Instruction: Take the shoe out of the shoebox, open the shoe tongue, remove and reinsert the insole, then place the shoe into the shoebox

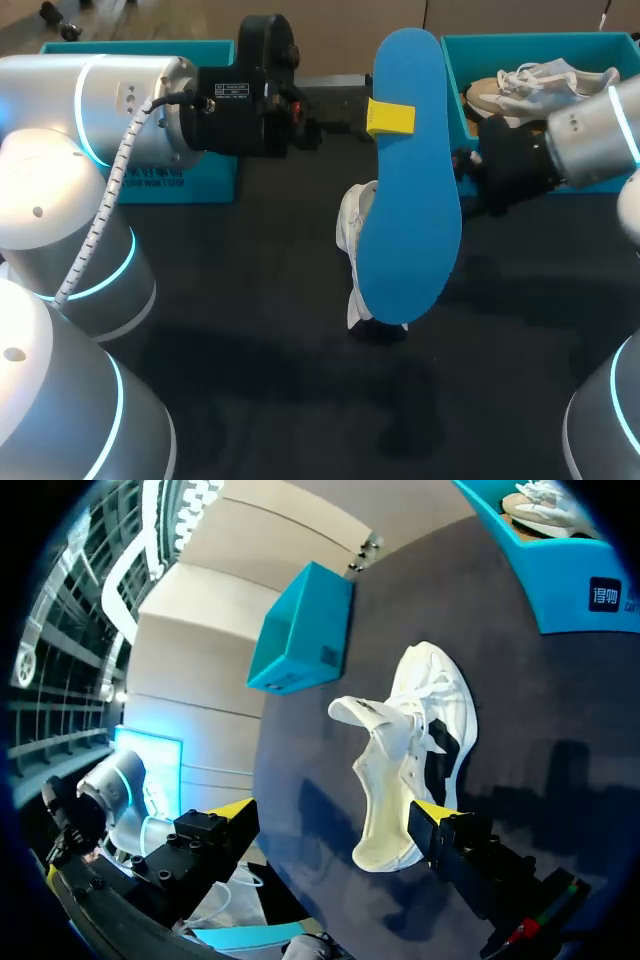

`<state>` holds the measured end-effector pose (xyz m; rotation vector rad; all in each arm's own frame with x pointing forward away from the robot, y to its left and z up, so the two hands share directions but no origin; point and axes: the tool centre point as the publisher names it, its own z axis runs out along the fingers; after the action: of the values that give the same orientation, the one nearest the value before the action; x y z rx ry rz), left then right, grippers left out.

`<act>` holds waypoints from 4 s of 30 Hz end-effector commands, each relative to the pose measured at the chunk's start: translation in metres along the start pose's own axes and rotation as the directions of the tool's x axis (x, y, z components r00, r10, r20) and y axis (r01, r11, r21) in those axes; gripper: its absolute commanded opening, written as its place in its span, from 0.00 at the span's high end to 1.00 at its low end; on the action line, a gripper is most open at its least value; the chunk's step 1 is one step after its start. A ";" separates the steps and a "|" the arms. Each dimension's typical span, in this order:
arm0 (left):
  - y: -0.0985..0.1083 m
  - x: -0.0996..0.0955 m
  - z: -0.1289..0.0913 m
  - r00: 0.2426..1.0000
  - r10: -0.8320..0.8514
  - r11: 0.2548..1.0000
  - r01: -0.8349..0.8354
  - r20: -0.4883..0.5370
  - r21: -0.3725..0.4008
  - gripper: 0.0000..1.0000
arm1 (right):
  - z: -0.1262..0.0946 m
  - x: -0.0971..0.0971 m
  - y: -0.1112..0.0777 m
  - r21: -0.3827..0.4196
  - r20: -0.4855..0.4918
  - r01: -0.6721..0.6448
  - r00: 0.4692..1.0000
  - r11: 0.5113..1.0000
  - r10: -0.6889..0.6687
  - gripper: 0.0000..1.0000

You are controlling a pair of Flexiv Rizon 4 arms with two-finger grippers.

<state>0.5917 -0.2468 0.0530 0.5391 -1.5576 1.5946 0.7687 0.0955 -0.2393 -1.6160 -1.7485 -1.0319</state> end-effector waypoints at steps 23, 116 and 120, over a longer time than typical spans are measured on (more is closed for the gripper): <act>0.002 0.000 0.000 1.000 0.000 1.000 0.000 0.002 0.002 1.00 | -0.028 0.030 0.001 -0.042 -0.284 -0.143 0.950 0.989 0.126 0.00; 0.045 -0.141 -0.071 -0.864 0.400 -0.898 -0.436 -0.307 0.057 1.00 | -0.061 0.091 0.004 -0.062 -0.407 -0.132 0.908 0.989 0.096 0.00; 0.041 -0.140 -0.066 -0.930 0.257 -0.948 -0.296 -0.263 0.120 1.00 | -0.061 0.091 0.004 -0.062 -0.407 -0.132 0.908 0.989 0.096 0.00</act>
<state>0.6528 -0.2108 -0.0907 -1.5369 -2.3451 2.2820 0.7537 0.0955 -0.1306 -1.4091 -1.3338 -1.2955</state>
